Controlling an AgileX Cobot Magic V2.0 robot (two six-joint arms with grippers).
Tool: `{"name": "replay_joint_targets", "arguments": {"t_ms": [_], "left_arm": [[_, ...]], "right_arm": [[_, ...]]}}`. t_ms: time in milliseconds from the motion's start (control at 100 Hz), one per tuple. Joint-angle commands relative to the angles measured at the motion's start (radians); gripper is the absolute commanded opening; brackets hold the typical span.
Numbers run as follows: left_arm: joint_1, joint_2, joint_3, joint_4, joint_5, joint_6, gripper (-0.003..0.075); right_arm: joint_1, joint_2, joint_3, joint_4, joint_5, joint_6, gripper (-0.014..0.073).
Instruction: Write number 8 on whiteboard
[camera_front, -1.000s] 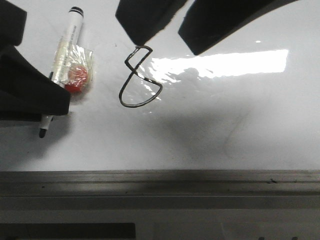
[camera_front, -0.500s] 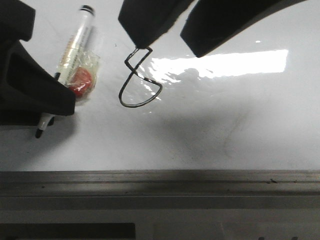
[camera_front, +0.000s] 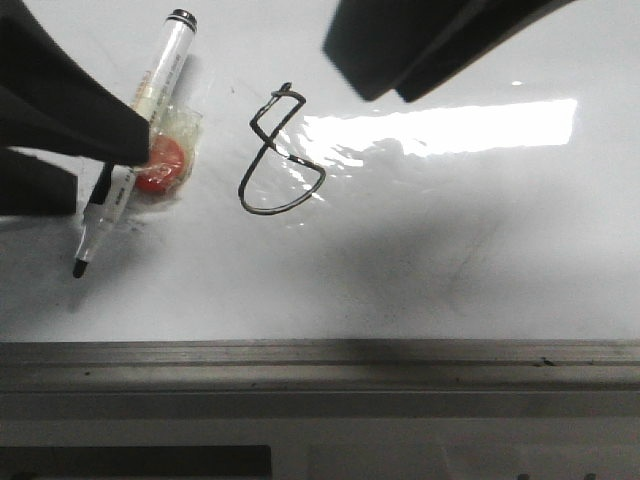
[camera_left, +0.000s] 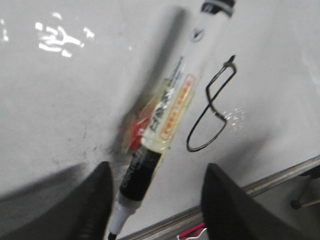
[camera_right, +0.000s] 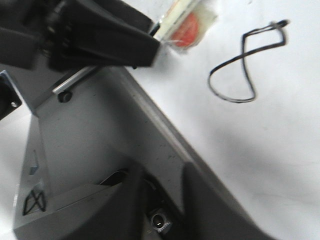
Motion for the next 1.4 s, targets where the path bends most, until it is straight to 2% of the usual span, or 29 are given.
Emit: {"name": "replay_joint_targets", "arguments": {"t_ms": [0, 50, 70, 220, 410, 660, 860, 1390], "left_arm": [[0.000, -0.081, -0.026, 0.024, -0.060, -0.003, 0.0162], [0.000, -0.126, -0.026, 0.044, -0.060, 0.012, 0.0013], [0.000, -0.145, -0.024, 0.054, -0.060, 0.015, -0.0022], [0.000, -0.275, 0.013, 0.107, -0.080, 0.020, -0.0020], [0.000, -0.451, 0.153, 0.161, -0.162, 0.034, -0.0020], [0.000, -0.610, 0.272, 0.173, -0.160, 0.034, -0.0020], [0.000, -0.616, 0.282, 0.173, -0.158, 0.034, -0.0020], [0.000, -0.616, 0.282, 0.173, -0.158, 0.034, -0.0020]], "right_arm": [[0.000, -0.074, -0.003, -0.052, -0.069, -0.005, -0.0067], [0.000, -0.110, 0.020, -0.063, -0.100, -0.005, -0.0063], [0.000, -0.129, 0.033, -0.070, -0.118, -0.005, -0.0063], [0.000, -0.276, 0.154, -0.121, -0.266, -0.005, -0.0063], [0.000, -0.517, 0.376, -0.145, -0.433, -0.005, -0.0063], [0.000, -0.799, 0.599, -0.129, -0.406, -0.005, -0.0063], [0.000, -0.904, 0.641, -0.129, -0.407, -0.005, -0.0063], [0.000, -0.905, 0.641, -0.129, -0.409, -0.005, -0.0063]]}}
